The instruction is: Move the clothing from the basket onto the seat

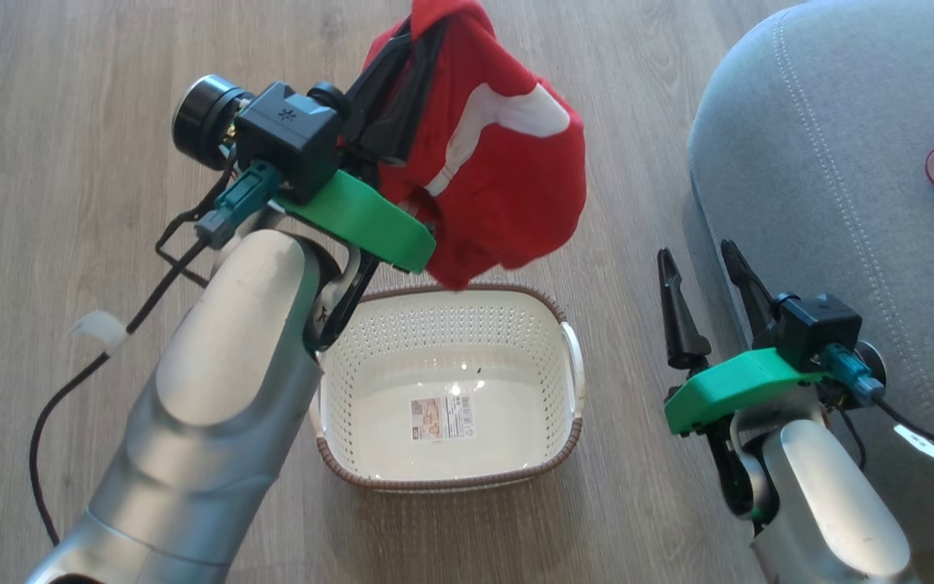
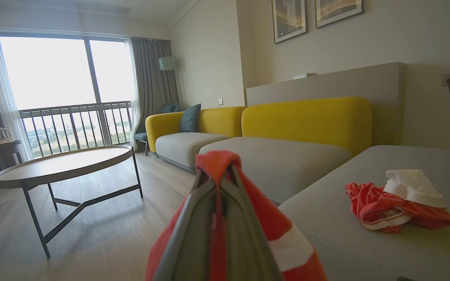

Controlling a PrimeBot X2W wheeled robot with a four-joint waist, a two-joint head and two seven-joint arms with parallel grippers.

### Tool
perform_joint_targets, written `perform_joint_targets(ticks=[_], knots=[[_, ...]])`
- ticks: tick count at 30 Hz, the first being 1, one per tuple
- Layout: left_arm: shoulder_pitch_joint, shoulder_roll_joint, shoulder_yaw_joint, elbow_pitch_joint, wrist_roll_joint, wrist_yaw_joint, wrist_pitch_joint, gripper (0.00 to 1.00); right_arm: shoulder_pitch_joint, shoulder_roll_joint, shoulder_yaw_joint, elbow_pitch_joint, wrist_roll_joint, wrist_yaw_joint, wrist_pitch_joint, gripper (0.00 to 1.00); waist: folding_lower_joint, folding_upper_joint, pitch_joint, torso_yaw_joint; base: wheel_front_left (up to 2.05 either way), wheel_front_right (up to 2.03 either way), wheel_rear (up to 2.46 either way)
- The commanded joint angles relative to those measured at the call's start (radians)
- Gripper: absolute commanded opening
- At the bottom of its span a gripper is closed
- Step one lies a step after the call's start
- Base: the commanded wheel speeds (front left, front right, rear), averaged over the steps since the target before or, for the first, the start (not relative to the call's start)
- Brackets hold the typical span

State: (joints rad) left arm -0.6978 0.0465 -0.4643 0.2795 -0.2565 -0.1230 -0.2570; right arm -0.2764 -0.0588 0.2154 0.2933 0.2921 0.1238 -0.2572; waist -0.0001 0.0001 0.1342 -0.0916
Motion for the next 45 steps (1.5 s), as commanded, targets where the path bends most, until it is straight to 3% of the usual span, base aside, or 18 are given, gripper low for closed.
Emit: perform_joint_targets(ticks=[1,10,21,29,37,38,40,41,42,45], knots=[[-0.058,0.01,0.038,-0.041,-0.004,0.004,-0.005,0.0,-0.005,0.007,0.021,-0.029,0.006,0.007,-0.005,1.0,0.0001,-0.0001,-0.003,0.0,0.0,0.0,0.0],[-0.052,0.009,0.021,-0.051,-0.01,0.014,-0.002,0.0,-0.021,0.007,0.042,-0.086,0.005,0.007,-0.005,1.0,0.0001,-0.0001,-0.013,0.003,0.0,0.0,0.0],[-0.032,0.007,-0.042,-0.065,-0.019,0.015,0.0,0.0,-0.171,-0.045,0.215,-0.228,0.03,0.007,-0.005,1.0,0.0001,-0.0001,-0.009,0.021,0.0,0.0,0.0],[-0.029,0.005,-0.088,-0.074,-0.035,0.017,-0.001,0.0,-0.279,-0.055,0.291,-0.135,0.041,0.007,-0.005,1.0,0.0001,-0.0001,-0.005,0.043,0.0,0.0,0.0],[-0.03,0.004,-0.127,-0.083,-0.056,0.025,-0.002,0.0,-0.353,-0.049,0.413,0.089,0.124,0.007,-0.004,1.0,0.0001,-0.0001,-0.008,0.073,0.0,0.0,0.0],[-0.029,0.004,-0.13,-0.082,-0.059,0.026,-0.002,0.0,-0.358,-0.046,0.429,0.113,0.138,0.007,-0.004,0.93,0.0001,-0.0001,-0.008,0.076,0.0,0.0,0.0],[-0.028,0.004,-0.133,-0.08,-0.064,0.028,-0.002,0.0,-0.367,-0.041,0.46,0.151,0.169,0.007,-0.003,0.48,0.0001,-0.0001,-0.007,0.081,0.0,0.0,0.0],[-0.028,0.004,-0.135,-0.079,-0.066,0.029,-0.002,0.0,-0.372,-0.04,0.474,0.165,0.181,0.007,-0.003,0.31,0.0001,-0.0001,-0.007,0.082,0.0,0.0,0.0],[-0.028,0.004,-0.136,-0.078,-0.067,0.029,-0.002,0.0,-0.377,-0.04,0.484,0.175,0.194,0.007,-0.003,0.04,0.0001,-0.0001,-0.006,0.083,0.0,0.0,0.0],[-0.027,0.004,-0.139,-0.073,-0.072,0.03,-0.003,0.0,-0.39,-0.04,0.494,0.187,0.226,0.007,-0.004,0.0,0.0001,-0.0001,-0.005,0.083,0.0,0.0,0.0]])
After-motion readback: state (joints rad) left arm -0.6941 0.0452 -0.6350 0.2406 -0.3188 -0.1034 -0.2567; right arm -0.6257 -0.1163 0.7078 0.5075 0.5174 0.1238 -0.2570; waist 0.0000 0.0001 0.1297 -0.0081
